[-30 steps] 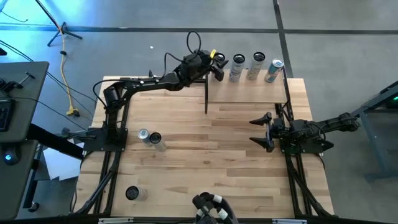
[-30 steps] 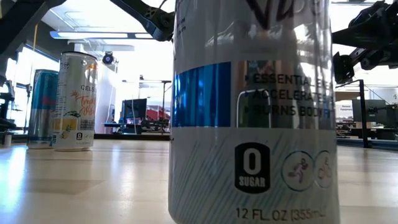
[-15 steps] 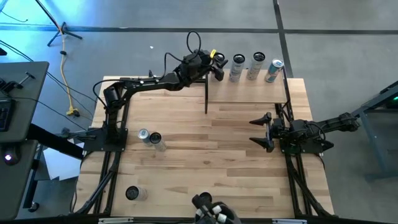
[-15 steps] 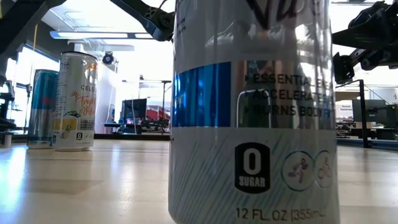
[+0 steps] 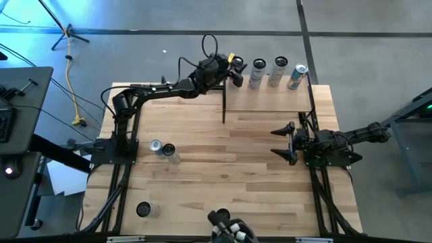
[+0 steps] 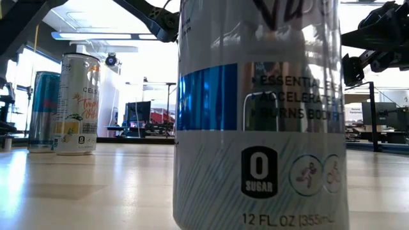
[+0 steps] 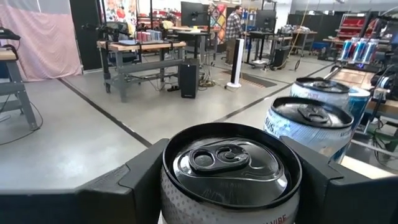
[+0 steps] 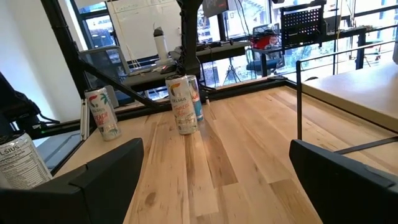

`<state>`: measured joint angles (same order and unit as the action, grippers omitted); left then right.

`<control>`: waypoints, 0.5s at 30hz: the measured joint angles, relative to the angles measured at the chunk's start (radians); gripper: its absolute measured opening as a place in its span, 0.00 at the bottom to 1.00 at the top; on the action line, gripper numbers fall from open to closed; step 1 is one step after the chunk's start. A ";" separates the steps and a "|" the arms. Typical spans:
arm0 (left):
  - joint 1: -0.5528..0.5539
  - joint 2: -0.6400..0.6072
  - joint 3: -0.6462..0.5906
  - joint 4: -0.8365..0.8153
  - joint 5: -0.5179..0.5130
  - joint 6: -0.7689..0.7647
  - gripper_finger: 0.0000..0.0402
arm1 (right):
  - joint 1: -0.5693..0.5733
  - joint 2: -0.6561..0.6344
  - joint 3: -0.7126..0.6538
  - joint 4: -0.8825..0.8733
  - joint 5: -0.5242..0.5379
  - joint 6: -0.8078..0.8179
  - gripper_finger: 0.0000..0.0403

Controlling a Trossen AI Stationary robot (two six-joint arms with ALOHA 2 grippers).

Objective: Place canned beverage on shelf
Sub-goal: Put the top white pink soda can on the shelf

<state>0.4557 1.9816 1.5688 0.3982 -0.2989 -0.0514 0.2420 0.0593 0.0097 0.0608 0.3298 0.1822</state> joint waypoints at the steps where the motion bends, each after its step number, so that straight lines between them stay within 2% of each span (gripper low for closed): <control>1: 0.000 0.000 0.000 0.003 0.000 0.000 0.57 | 0.000 0.000 0.000 0.000 0.000 0.000 0.97; 15: 0.000 0.006 0.000 0.012 0.028 0.000 0.57 | 0.000 0.000 0.000 0.000 -0.002 0.000 0.97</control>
<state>0.4561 1.9873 1.5688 0.4099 -0.2710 -0.0517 0.2417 0.0593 0.0097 0.0608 0.3283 0.1822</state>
